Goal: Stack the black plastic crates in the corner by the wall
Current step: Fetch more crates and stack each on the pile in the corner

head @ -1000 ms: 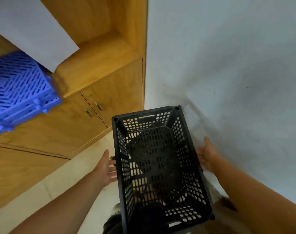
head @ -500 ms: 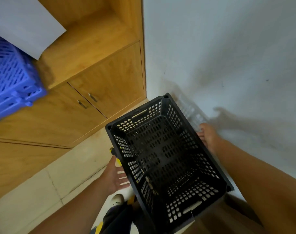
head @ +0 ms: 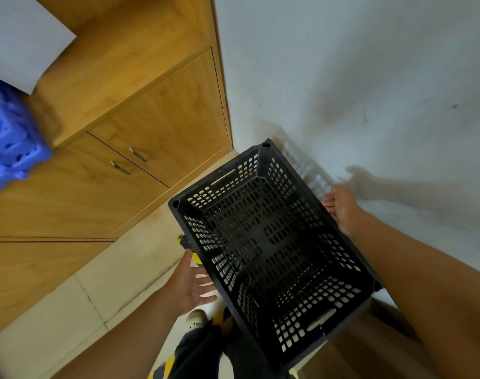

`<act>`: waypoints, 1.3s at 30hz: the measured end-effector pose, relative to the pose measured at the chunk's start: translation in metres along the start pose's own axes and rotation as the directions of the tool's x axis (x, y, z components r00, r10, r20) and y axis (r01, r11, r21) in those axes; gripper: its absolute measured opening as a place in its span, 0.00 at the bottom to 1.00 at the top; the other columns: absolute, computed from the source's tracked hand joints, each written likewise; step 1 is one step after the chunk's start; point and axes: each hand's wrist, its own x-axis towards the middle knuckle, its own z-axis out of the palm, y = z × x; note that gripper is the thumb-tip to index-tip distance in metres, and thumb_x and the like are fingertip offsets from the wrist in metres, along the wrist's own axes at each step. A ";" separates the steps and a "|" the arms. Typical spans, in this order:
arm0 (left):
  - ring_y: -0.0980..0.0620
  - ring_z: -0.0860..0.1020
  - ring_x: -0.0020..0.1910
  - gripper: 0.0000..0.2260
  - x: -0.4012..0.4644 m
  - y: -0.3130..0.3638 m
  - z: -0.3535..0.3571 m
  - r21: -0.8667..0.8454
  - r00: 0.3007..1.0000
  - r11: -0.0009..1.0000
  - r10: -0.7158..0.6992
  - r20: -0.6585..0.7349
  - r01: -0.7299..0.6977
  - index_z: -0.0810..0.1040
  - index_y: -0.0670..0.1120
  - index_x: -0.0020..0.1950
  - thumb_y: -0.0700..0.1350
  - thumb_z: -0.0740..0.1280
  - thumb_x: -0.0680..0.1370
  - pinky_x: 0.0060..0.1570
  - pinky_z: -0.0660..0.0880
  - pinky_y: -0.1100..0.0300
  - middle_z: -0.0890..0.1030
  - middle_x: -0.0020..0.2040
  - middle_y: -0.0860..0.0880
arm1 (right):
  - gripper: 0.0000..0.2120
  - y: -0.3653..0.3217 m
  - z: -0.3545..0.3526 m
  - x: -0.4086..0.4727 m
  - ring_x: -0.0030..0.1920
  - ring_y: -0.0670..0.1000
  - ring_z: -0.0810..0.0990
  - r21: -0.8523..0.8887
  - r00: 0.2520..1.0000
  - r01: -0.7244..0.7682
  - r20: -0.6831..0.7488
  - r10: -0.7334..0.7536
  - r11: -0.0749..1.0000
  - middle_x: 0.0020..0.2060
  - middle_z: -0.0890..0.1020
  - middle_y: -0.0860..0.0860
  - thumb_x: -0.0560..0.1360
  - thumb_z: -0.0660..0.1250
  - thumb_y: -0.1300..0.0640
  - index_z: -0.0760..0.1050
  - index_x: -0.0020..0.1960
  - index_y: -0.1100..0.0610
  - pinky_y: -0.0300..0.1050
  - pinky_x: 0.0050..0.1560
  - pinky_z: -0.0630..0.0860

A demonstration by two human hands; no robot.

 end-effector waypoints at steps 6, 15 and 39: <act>0.43 0.73 0.62 0.37 -0.013 0.035 -0.011 0.313 1.000 0.950 -0.015 0.027 0.006 0.75 0.38 0.58 0.69 0.48 0.76 0.55 0.74 0.43 0.76 0.59 0.40 | 0.17 0.002 -0.006 -0.008 0.50 0.54 0.71 0.037 0.999 -0.007 0.051 0.005 0.999 0.46 0.74 0.54 0.80 0.51 0.49 0.73 0.47 0.59 0.50 0.59 0.65; 0.43 0.75 0.59 0.29 -0.041 0.111 0.020 0.361 0.936 0.870 0.351 0.027 -0.336 0.75 0.41 0.62 0.60 0.45 0.81 0.60 0.70 0.48 0.77 0.61 0.40 | 0.20 0.050 -0.030 -0.081 0.59 0.55 0.72 0.325 0.996 -0.032 -0.069 0.057 0.945 0.62 0.75 0.59 0.82 0.47 0.47 0.72 0.56 0.59 0.50 0.60 0.66; 0.38 0.79 0.48 0.26 0.004 0.204 0.095 0.725 0.903 0.556 0.365 0.227 -0.407 0.76 0.45 0.56 0.63 0.47 0.80 0.45 0.74 0.49 0.80 0.51 0.37 | 0.29 0.182 0.015 -0.155 0.46 0.59 0.76 0.839 0.781 -0.168 -0.207 0.589 0.518 0.49 0.78 0.60 0.79 0.48 0.39 0.71 0.62 0.61 0.52 0.50 0.70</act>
